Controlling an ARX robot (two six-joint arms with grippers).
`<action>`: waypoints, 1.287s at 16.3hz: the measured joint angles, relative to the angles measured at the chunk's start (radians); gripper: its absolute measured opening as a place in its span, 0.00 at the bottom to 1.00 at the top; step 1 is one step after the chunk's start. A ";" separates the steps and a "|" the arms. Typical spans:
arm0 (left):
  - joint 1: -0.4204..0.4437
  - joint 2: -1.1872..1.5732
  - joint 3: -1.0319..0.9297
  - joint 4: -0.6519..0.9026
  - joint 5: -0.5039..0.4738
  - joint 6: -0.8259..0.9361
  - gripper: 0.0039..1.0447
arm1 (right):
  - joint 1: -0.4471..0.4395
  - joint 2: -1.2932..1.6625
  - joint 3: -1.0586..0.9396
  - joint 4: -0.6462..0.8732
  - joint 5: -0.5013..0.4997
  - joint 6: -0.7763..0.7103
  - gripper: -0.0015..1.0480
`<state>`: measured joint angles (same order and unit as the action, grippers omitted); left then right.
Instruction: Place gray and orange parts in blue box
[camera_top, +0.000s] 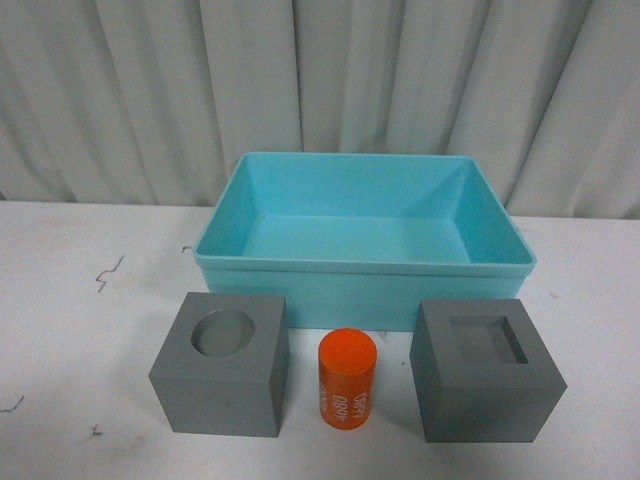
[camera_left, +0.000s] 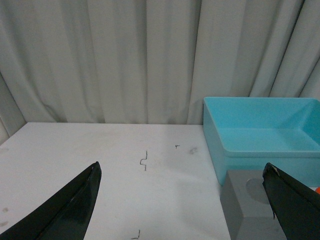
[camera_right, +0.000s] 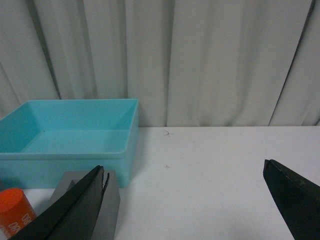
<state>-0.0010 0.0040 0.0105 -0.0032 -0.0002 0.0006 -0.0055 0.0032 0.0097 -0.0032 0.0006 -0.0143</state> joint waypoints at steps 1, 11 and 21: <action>0.000 0.000 0.000 0.000 0.000 0.000 0.94 | 0.000 0.000 0.000 0.000 0.000 0.000 0.94; 0.000 0.000 0.000 0.000 0.000 0.000 0.94 | 0.000 0.000 0.000 0.000 0.000 0.000 0.94; 0.000 0.000 0.000 0.000 0.000 0.000 0.94 | 0.000 0.000 0.000 0.000 0.000 0.000 0.94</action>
<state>-0.0010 0.0040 0.0105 -0.0032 -0.0002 0.0006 -0.0055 0.0032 0.0097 -0.0032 0.0010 -0.0143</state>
